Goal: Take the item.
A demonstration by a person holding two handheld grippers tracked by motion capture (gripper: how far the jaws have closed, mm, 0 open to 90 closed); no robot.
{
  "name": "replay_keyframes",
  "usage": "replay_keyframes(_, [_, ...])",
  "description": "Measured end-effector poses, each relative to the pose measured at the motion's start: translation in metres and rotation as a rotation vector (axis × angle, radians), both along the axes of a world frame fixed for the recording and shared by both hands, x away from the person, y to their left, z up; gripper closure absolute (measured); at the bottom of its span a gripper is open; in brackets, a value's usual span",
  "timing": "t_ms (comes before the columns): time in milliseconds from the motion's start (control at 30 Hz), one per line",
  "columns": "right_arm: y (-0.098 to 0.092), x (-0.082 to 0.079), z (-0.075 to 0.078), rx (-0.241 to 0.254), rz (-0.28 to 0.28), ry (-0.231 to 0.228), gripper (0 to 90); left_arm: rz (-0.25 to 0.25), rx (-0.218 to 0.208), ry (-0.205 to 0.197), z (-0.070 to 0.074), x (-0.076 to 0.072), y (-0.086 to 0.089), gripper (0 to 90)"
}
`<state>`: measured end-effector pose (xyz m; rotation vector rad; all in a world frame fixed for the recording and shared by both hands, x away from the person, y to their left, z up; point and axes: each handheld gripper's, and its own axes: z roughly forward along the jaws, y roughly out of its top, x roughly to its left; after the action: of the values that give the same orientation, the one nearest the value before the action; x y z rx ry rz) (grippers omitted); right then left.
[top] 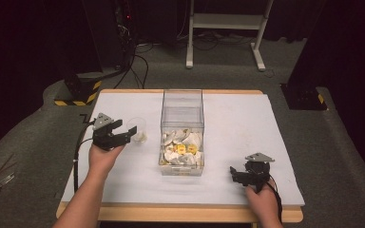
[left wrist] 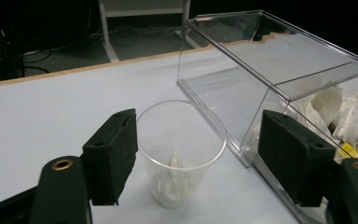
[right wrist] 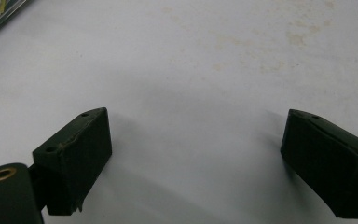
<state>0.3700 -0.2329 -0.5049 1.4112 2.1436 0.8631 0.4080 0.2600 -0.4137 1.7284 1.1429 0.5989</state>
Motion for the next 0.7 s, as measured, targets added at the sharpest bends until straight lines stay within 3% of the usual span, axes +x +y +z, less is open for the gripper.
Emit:
replay_keyframes(400, [0.000,0.000,0.000,0.000,0.000,0.000,8.5,-0.004,0.013,0.032,-0.012,-0.016,0.010,24.3])
replay_keyframes(700, [0.000,0.000,0.000,0.000,0.000,0.001,8.4,-0.015,0.020,0.062,-0.031,-0.037,0.023,24.4])
